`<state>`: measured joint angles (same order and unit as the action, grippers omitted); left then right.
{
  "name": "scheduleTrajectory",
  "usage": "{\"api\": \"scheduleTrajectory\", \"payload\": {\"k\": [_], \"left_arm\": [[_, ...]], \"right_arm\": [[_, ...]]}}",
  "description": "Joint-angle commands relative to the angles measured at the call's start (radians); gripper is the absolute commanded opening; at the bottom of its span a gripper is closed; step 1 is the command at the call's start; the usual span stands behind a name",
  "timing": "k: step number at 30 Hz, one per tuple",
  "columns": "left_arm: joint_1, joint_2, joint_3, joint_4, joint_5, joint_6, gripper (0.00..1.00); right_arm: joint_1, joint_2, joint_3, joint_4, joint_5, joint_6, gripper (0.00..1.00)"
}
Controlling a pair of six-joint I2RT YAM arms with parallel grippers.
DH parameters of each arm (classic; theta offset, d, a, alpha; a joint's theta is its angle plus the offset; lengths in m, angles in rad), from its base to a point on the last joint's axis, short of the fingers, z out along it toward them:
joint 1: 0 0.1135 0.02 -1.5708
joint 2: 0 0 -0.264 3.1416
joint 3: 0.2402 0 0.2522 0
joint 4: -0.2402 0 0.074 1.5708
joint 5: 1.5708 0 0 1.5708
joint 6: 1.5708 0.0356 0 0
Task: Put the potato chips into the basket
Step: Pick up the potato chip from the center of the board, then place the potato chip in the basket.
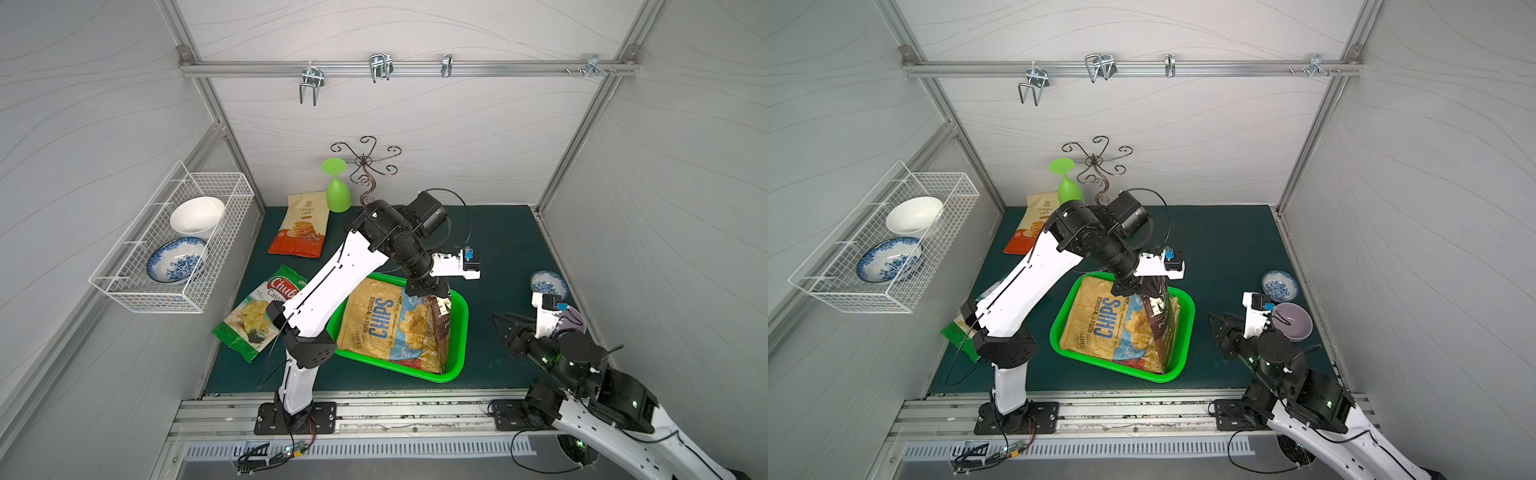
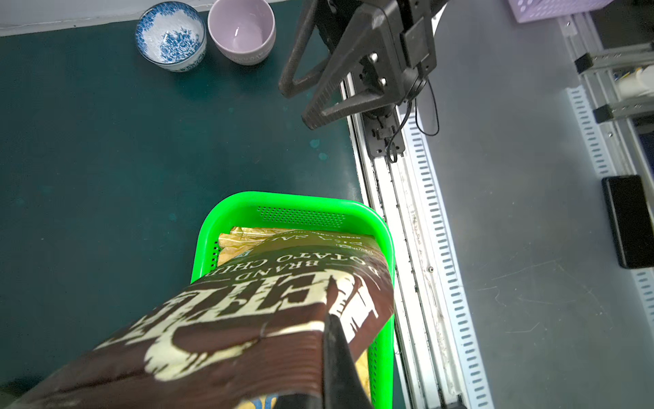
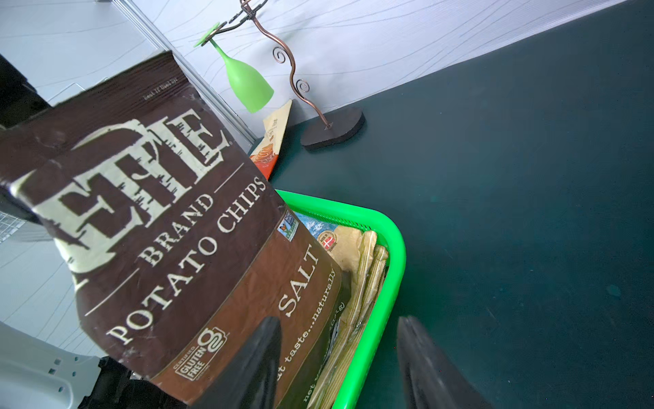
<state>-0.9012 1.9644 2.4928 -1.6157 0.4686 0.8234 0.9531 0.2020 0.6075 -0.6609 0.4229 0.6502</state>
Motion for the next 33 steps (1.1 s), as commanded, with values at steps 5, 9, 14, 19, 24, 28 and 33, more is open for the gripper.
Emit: {"api": "scheduleTrajectory", "payload": {"k": [5, 9, 14, 19, 24, 28, 33], "left_arm": [[-0.020, 0.021, 0.034, -0.051, -0.153, 0.174, 0.00], [-0.028, 0.009, 0.028, -0.005, -0.157, 0.204, 0.00], [-0.059, -0.002, 0.002, 0.064, -0.159, 0.185, 0.00], [-0.062, -0.018, -0.039, 0.155, -0.131, 0.145, 0.00], [-0.063, -0.039, -0.048, 0.190, -0.107, 0.138, 0.00], [-0.068, -0.052, -0.053, 0.180, -0.081, 0.138, 0.00], [-0.073, -0.075, -0.104, 0.202, -0.075, 0.131, 0.00]], "right_arm": [[-0.007, -0.003, 0.006, -0.048, 0.011, 0.003, 0.56], [-0.007, 0.002, 0.008, -0.044, 0.013, -0.001, 0.56], [-0.007, 0.007, 0.008, -0.042, 0.013, -0.004, 0.56], [-0.007, 0.002, 0.007, -0.050, 0.009, -0.003, 0.56], [-0.007, -0.002, 0.010, -0.058, 0.012, -0.001, 0.56], [-0.007, 0.003, 0.008, -0.050, 0.012, -0.004, 0.56], [-0.007, 0.020, 0.006, -0.034, 0.008, -0.006, 0.56]]}}
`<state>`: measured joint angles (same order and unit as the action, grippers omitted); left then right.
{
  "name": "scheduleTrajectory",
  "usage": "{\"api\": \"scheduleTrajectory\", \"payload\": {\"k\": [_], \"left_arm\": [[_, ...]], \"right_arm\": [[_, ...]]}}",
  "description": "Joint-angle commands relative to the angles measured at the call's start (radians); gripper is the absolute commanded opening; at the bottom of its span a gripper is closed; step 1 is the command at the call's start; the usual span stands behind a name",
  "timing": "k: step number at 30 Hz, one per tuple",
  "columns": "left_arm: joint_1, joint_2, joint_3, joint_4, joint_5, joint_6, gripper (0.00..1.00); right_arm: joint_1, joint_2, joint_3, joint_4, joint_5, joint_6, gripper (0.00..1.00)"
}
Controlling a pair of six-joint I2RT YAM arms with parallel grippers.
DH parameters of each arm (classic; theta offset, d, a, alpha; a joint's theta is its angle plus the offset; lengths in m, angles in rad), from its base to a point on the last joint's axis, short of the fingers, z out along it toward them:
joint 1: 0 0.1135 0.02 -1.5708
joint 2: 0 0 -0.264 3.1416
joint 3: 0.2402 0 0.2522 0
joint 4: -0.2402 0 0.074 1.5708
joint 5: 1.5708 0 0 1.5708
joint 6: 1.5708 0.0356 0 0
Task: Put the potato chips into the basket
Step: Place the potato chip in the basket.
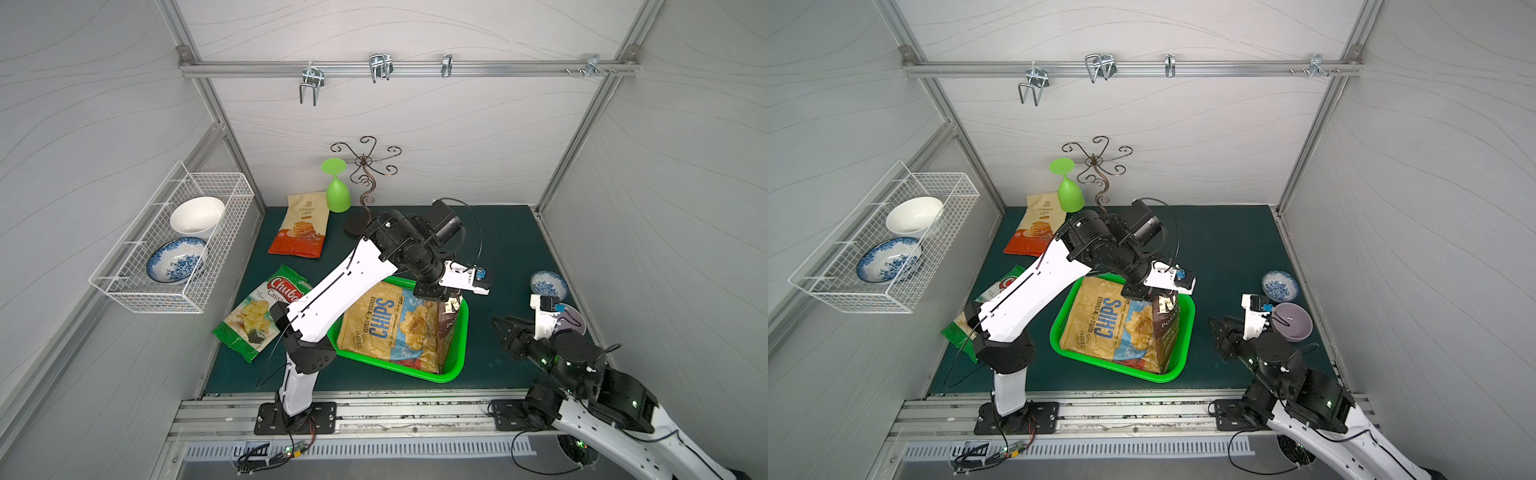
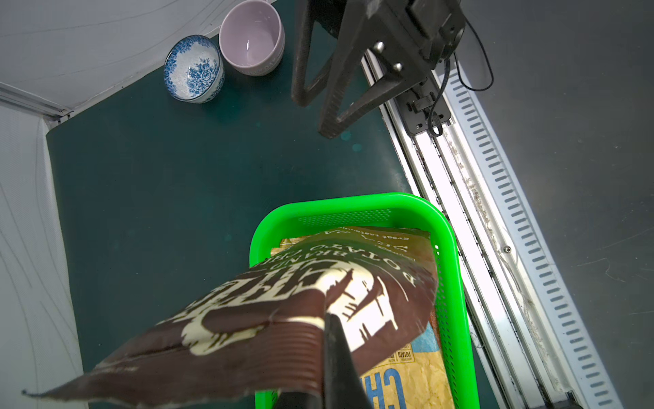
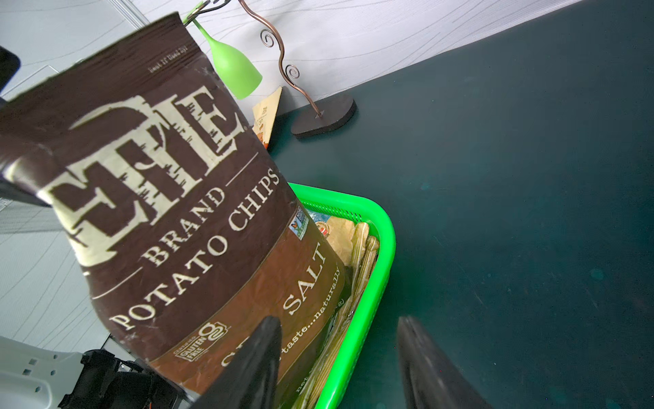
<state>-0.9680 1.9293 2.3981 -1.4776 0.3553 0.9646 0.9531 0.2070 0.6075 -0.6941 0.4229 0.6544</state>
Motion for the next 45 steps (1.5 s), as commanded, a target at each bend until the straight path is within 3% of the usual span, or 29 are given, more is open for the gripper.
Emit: {"api": "scheduleTrajectory", "payload": {"k": [1, 9, 15, 22, 33, 35, 41, 45], "left_arm": [[-0.008, -0.042, -0.016, 0.068, 0.039, -0.012, 0.00], [-0.035, -0.030, -0.019, 0.093, 0.027, -0.038, 0.00], [-0.035, -0.029, -0.050, 0.173, -0.056, -0.139, 0.00], [-0.028, -0.114, -0.260, 0.316, -0.140, -0.219, 0.00], [0.070, -0.226, -0.389, 0.269, -0.180, -0.242, 0.00], [0.105, -0.259, -0.439, 0.276, -0.184, -0.243, 0.07], [0.214, -0.404, -0.663, 0.312, -0.170, -0.239, 0.47], [0.294, -0.492, -0.738, 0.299, -0.171, -0.228, 0.57]], "right_arm": [[-0.007, 0.018, 0.006, 0.002, 0.006, -0.010, 0.56], [-0.007, 0.031, 0.012, 0.011, 0.005, -0.014, 0.56], [-0.007, 0.029, 0.015, 0.005, 0.005, -0.013, 0.56], [-0.007, 0.033, 0.015, 0.008, -0.001, -0.012, 0.56], [-0.007, 0.038, -0.014, 0.041, -0.026, 0.004, 0.56], [-0.007, 0.051, -0.015, 0.048, -0.035, 0.003, 0.56], [-0.007, 0.082, -0.018, 0.072, -0.061, -0.002, 0.56], [-0.007, 0.108, -0.029, 0.105, -0.087, -0.009, 0.57]]}}
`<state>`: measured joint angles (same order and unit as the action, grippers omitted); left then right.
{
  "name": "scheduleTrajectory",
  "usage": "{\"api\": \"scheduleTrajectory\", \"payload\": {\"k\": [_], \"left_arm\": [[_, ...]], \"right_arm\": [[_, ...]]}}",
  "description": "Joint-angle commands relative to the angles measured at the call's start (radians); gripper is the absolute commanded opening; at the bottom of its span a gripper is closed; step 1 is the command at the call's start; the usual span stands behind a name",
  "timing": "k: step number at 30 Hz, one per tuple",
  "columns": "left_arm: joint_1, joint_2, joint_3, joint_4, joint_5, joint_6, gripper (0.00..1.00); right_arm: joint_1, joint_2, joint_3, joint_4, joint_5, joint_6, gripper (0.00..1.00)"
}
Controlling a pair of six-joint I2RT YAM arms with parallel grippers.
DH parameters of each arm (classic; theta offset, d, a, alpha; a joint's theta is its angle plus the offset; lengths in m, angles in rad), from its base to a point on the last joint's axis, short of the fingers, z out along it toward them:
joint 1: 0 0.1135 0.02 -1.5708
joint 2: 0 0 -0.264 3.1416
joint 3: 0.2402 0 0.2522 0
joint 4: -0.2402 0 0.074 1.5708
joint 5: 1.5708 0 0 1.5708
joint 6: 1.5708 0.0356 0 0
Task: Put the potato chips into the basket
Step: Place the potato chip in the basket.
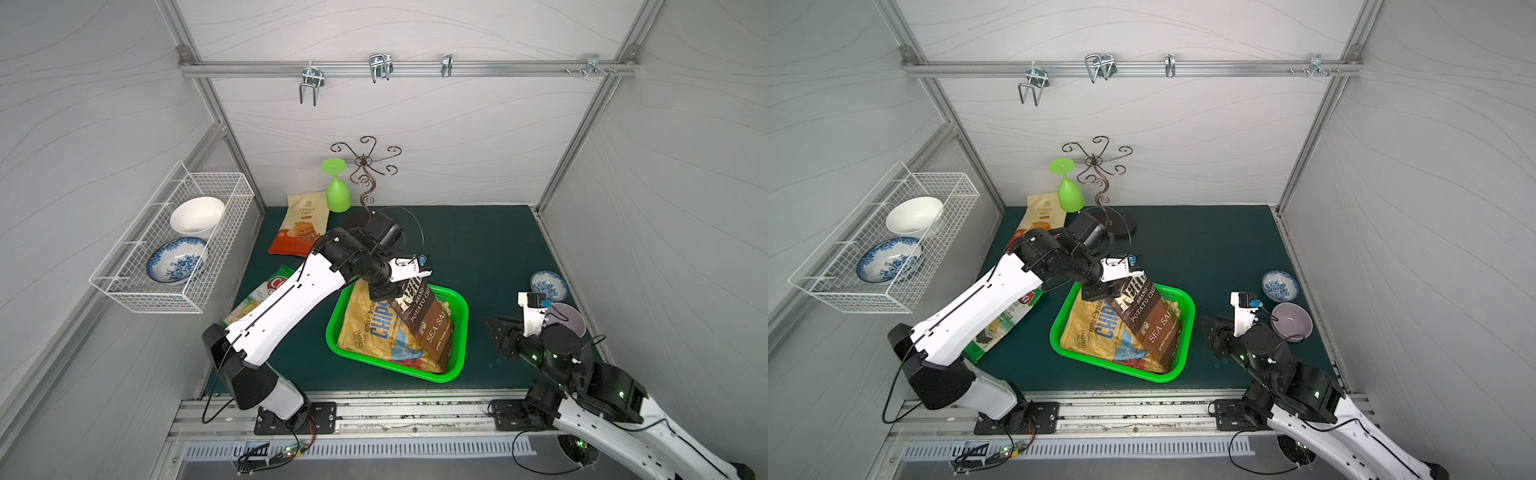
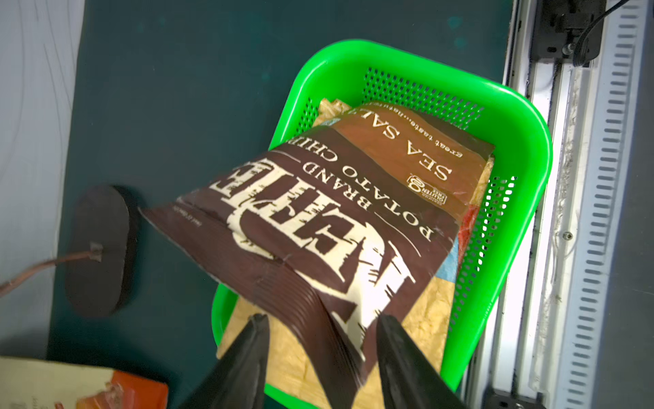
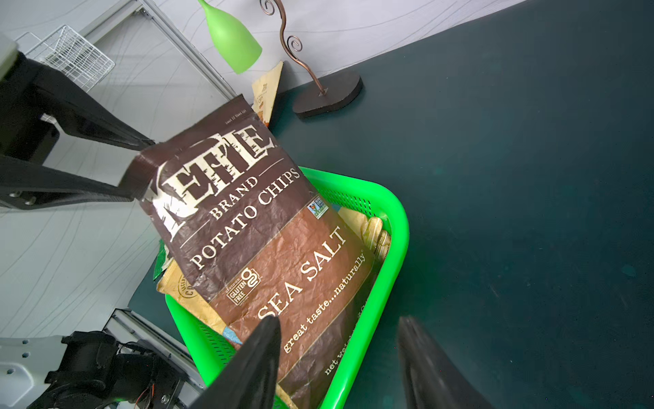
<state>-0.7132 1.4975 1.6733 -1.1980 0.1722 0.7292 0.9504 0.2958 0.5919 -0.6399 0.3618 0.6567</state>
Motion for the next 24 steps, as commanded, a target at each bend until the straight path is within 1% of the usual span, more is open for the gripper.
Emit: {"api": "scheduleTrajectory", "payload": {"k": [1, 6, 8, 10, 13, 19, 20, 22, 24], "left_arm": [[0.062, -0.074, -0.016, 0.015, 0.016, 0.009, 0.59], [0.207, -0.122, 0.051, -0.029, 0.073, 0.000, 0.67], [0.233, -0.127, 0.075, -0.035, 0.078, -0.012, 0.67], [0.236, -0.132, 0.079, -0.030, 0.081, -0.030, 0.67], [0.236, -0.126, 0.097, -0.027, 0.133, -0.079, 0.67], [0.233, -0.067, 0.164, 0.043, 0.179, -0.223, 0.62], [0.230, -0.045, 0.205, 0.046, 0.186, -0.249, 0.61], [0.212, 0.001, 0.241, 0.036, 0.183, -0.270, 0.59], [0.178, 0.040, 0.242, 0.037, 0.134, -0.268, 0.57]], "right_arm": [[-0.004, 0.030, -0.015, 0.060, -0.035, -0.011, 0.57], [-0.004, 0.144, -0.010, 0.122, -0.110, -0.024, 0.58], [-0.004, 0.209, 0.001, 0.150, -0.145, -0.035, 0.59], [-0.004, 0.282, 0.023, 0.169, -0.178, -0.045, 0.59], [-0.004, 0.402, 0.066, 0.198, -0.210, -0.058, 0.59], [-0.006, 0.633, 0.157, 0.251, -0.205, -0.088, 0.59], [-0.006, 0.669, 0.168, 0.269, -0.212, -0.096, 0.59], [-0.006, 0.733, 0.187, 0.301, -0.221, -0.103, 0.59], [-0.004, 0.791, 0.198, 0.353, -0.265, -0.113, 0.59]]}}
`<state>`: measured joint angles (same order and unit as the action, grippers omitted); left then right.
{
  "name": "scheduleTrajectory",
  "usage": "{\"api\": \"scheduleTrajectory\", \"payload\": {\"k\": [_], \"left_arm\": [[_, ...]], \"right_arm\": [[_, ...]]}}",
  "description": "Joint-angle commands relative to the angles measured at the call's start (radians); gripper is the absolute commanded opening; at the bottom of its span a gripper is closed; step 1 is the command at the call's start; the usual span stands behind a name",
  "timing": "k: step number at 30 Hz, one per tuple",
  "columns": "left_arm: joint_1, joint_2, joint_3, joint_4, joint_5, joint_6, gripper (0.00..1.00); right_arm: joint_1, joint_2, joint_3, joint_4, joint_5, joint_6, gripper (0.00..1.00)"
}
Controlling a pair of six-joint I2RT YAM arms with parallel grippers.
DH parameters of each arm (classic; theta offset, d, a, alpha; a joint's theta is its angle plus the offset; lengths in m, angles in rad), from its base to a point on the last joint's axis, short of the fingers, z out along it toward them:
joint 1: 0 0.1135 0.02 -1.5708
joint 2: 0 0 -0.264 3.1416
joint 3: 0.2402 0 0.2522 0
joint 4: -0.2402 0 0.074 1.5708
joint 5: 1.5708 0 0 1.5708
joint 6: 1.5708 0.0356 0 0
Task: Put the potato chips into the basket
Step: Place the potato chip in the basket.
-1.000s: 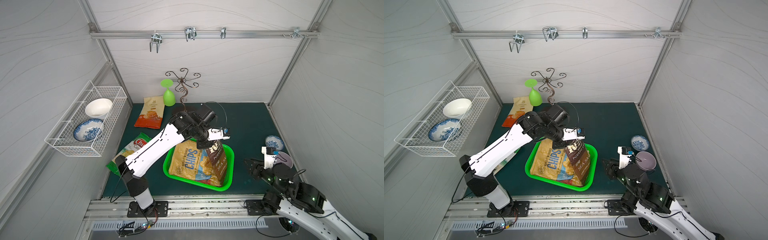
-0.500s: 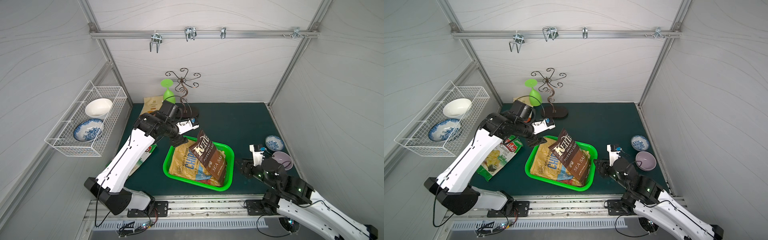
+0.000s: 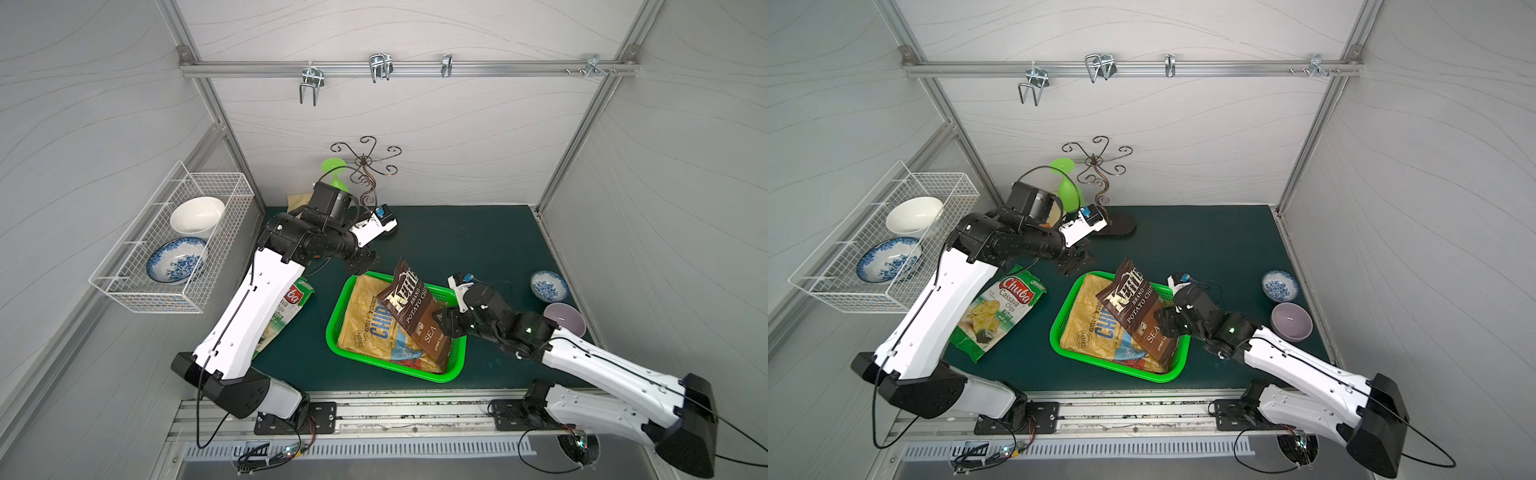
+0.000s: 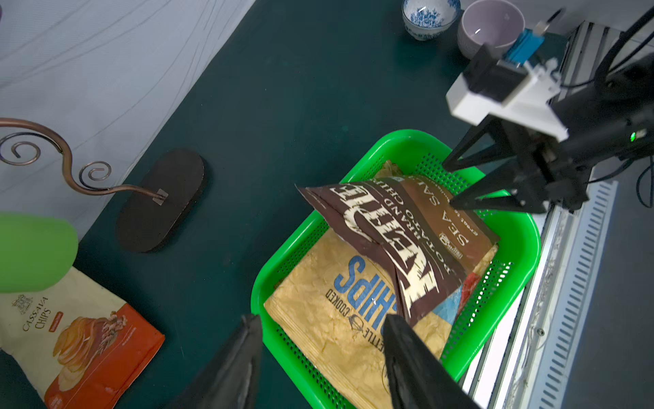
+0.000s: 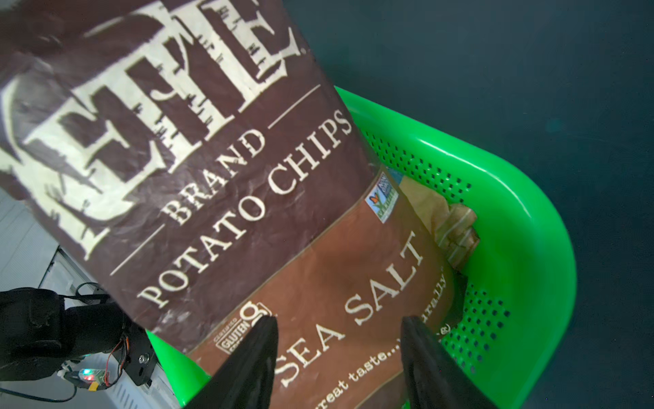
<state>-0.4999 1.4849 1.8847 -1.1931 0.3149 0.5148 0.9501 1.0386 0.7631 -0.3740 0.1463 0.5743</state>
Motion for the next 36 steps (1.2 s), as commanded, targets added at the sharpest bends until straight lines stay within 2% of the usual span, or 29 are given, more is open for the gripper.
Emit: {"api": "scheduleTrajectory", "payload": {"k": [1, 7, 18, 26, 36], "left_arm": [[-0.054, 0.062, 0.020, 0.041, -0.039, -0.053, 0.56], [-0.101, 0.056, -0.112, 0.104, -0.080, -0.071, 0.56], [-0.101, -0.003, -0.435, 0.248, -0.187, -0.076, 0.56], [-0.094, -0.045, -0.641, 0.311, -0.277, -0.068, 0.54], [-0.018, -0.125, -0.789, 0.301, -0.286, -0.033, 0.49]], "right_arm": [[-0.002, 0.071, 0.028, 0.113, -0.073, -0.033, 0.59], [0.071, 0.205, 0.082, 0.167, -0.100, -0.068, 0.59], [0.141, 0.374, 0.125, 0.219, -0.172, -0.065, 0.59], [0.154, 0.368, 0.124, 0.209, -0.199, -0.068, 0.59], [0.134, 0.218, 0.138, 0.127, -0.128, -0.099, 0.60]]}}
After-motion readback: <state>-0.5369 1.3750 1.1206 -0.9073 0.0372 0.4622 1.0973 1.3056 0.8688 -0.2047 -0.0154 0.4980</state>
